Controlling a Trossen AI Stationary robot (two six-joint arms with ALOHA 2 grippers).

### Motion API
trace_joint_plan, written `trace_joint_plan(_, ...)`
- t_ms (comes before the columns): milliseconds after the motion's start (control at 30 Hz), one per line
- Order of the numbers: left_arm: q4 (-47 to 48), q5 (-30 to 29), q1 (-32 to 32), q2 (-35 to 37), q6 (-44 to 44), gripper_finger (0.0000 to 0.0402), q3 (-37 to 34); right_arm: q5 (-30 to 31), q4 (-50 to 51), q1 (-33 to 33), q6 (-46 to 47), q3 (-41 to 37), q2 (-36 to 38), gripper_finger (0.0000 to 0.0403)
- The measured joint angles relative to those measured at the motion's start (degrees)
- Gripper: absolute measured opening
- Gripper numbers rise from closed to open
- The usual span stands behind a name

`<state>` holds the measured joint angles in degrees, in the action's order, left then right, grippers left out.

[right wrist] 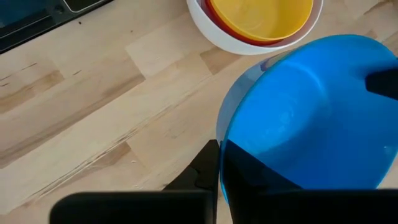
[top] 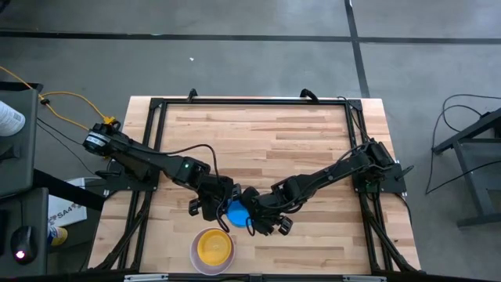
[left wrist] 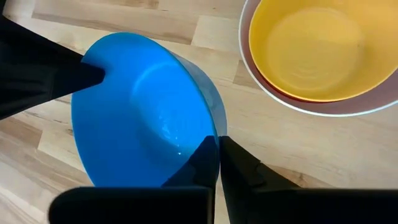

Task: Nest bowls inside each other
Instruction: Stack the blue bowl on top of the yellow bowl

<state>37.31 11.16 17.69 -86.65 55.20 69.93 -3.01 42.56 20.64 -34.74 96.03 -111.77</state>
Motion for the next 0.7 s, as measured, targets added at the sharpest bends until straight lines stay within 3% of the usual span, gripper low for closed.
trace_joint_plan(367, -0.79, 1.25, 0.00, 0.00, 0.02, 0.0001, -0.02, 0.62, -1.00, 0.84, 0.20, -0.02, 0.00, 0.0045)
trace_joint_plan(700, -1.21, 3.10, -0.07, -0.11, 1.53, 0.0000, 0.02, 5.49, -1.61, 3.79, -4.73, -0.02, 0.02, 0.0053)
